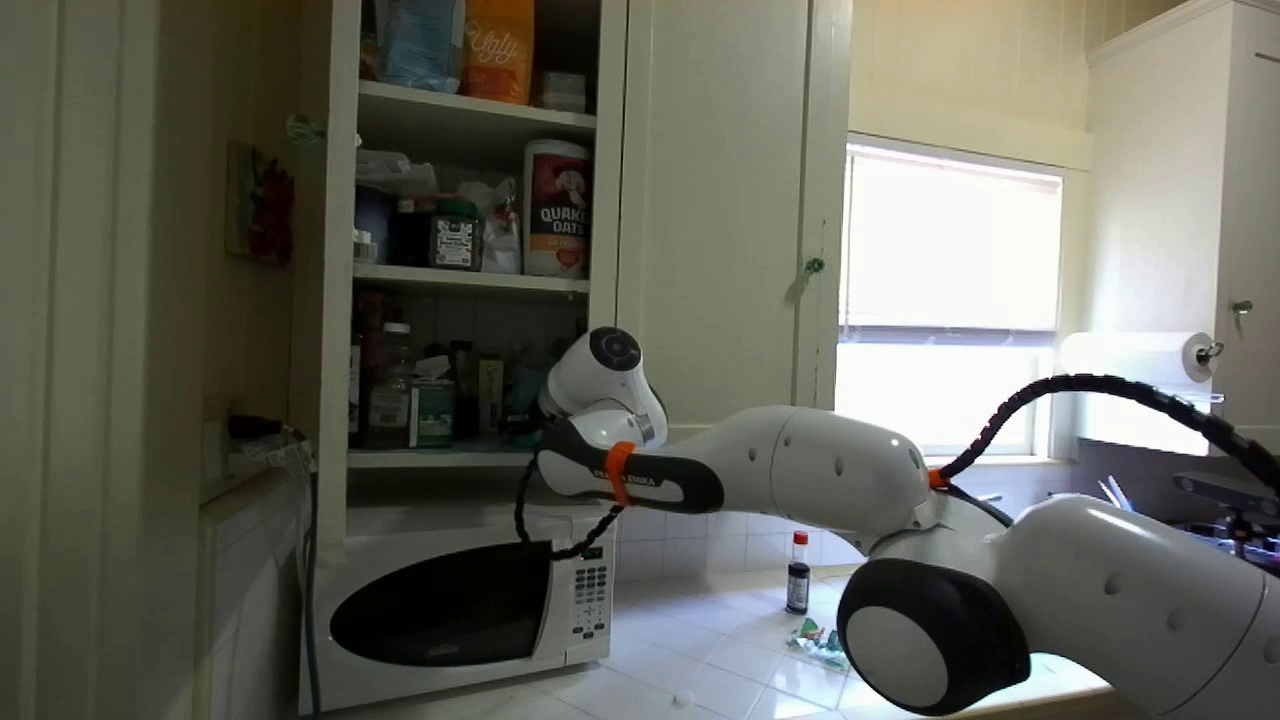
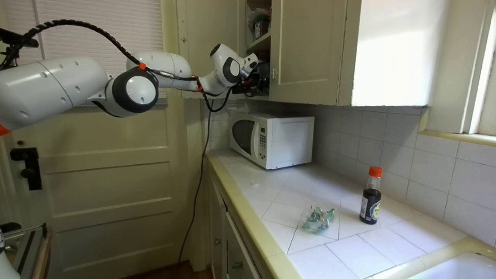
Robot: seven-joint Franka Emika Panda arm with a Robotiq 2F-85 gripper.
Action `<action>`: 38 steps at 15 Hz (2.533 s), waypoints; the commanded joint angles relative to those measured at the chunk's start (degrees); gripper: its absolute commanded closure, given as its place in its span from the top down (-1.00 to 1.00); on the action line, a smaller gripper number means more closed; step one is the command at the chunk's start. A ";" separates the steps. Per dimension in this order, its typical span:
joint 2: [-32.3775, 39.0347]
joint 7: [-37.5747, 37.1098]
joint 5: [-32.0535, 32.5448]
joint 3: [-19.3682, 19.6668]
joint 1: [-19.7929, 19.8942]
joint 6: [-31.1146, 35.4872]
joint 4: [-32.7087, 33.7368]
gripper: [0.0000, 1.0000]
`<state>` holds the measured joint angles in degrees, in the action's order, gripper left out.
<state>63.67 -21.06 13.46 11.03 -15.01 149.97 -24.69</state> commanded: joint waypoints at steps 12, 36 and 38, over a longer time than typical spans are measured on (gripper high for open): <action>-1.31 0.36 1.66 2.81 -2.48 -9.54 0.01 1.00; -1.66 -2.12 6.36 7.36 -3.62 -6.19 0.06 0.07; -1.52 -0.26 5.40 5.77 -2.37 -5.43 0.06 0.07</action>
<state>62.09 -24.65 20.57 19.35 -19.23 142.48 -24.63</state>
